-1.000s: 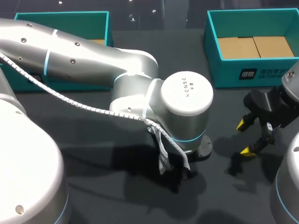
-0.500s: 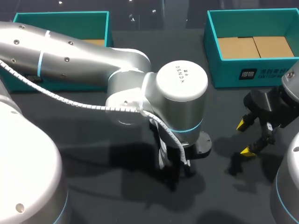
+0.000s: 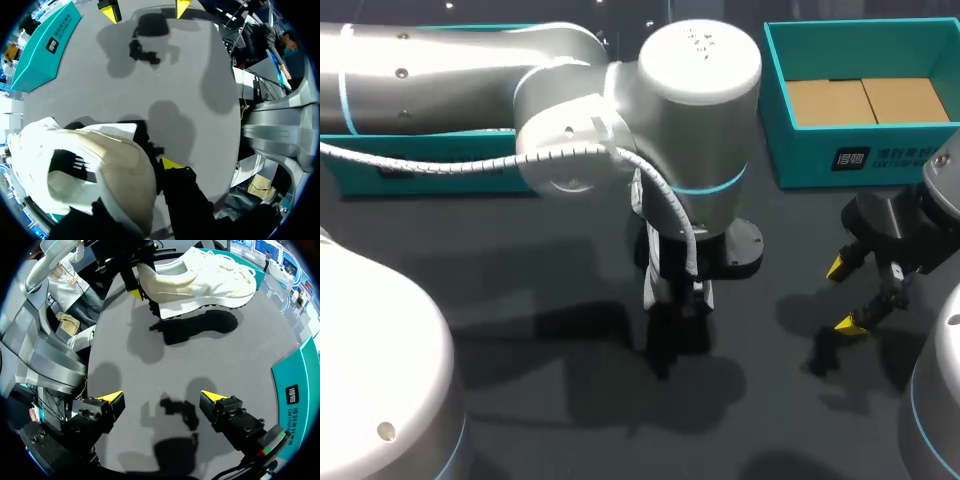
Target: Take the shoe out of the shoebox, open the shoe tongue, remove and reinsert the insole, then place the shoe into the shoebox
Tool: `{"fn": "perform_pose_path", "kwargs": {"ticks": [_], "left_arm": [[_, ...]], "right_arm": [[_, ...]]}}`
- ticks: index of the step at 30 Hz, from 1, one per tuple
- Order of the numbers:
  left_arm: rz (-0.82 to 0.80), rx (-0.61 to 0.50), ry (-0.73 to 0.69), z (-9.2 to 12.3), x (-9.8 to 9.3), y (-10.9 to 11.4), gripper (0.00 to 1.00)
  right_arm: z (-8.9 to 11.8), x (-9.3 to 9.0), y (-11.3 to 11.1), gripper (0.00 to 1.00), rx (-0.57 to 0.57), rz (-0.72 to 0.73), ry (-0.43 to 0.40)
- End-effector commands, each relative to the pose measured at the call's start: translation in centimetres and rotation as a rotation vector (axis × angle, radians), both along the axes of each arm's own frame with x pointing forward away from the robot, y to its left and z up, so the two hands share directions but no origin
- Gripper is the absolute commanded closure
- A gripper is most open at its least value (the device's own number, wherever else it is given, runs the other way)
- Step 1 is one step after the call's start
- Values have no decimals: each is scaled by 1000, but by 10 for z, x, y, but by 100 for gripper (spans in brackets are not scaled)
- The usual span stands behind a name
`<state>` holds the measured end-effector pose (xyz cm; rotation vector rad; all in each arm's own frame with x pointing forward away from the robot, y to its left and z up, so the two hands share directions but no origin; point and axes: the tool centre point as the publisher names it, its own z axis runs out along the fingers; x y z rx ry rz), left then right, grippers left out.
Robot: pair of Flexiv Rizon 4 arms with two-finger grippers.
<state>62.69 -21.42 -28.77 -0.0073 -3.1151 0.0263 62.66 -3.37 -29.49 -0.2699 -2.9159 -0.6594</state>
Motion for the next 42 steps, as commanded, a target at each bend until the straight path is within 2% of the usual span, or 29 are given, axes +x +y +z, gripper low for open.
{"fn": "perform_pose_path", "kwargs": {"ticks": [1, 8, 14, 32, 36, 42], "left_arm": [[0, -21, 11, 75, 13, 31, 100], [13, -36, 79, 102, 47, 64, 100], [-22, -41, 124, 134, 93, 101, 100], [-45, -23, 108, 133, 93, 102, 100], [-82, -18, 122, 140, 108, 116, 100], [-50, -36, 138, 165, 140, 153, 100]], "right_arm": [[-1, -1, 0, 0, -3, -2, -3], [-1, -1, 0, 0, -3, -2, -3], [-1, -1, 0, 0, -3, -2, -3], [-1, -1, 0, 0, -3, -2, -3], [-1, -1, 0, 0, -3, -2, -3], [-1, -1, 0, 0, -3, -2, -3]]}}
